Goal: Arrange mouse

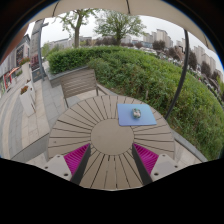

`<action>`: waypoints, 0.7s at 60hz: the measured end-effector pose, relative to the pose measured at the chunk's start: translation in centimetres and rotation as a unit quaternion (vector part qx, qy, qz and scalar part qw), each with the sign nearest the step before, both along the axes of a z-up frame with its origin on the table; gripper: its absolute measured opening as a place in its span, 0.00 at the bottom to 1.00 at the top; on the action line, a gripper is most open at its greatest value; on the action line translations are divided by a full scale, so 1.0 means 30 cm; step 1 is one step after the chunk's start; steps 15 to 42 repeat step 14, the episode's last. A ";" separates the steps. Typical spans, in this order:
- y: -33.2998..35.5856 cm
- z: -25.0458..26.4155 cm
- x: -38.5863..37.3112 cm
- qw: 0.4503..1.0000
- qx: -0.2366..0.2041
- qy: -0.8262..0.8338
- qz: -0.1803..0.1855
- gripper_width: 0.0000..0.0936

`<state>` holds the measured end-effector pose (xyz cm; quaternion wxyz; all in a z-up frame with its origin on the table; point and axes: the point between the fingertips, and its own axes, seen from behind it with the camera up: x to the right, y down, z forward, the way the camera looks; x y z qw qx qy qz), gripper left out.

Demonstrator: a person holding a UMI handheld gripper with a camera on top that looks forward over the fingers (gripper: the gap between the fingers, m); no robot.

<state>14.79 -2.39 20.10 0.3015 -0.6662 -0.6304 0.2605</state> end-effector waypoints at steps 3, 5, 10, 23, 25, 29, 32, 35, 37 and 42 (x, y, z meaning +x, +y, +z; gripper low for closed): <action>-0.028 0.000 0.025 1.000 -0.013 -0.003 -0.012 0.91; -0.034 0.001 0.035 1.000 -0.007 0.001 -0.015 0.91; -0.051 -0.008 0.071 1.000 0.007 -0.003 -0.022 0.91; -0.076 -0.014 0.095 1.000 0.005 -0.003 -0.030 0.91; -0.076 -0.014 0.095 1.000 0.005 -0.003 -0.030 0.91; -0.076 -0.014 0.095 1.000 0.005 -0.003 -0.030 0.91; -0.076 -0.014 0.095 1.000 0.005 -0.003 -0.030 0.91; -0.076 -0.014 0.095 1.000 0.005 -0.003 -0.030 0.91; -0.076 -0.014 0.095 1.000 0.005 -0.003 -0.030 0.91; -0.076 -0.014 0.095 1.000 0.005 -0.003 -0.030 0.91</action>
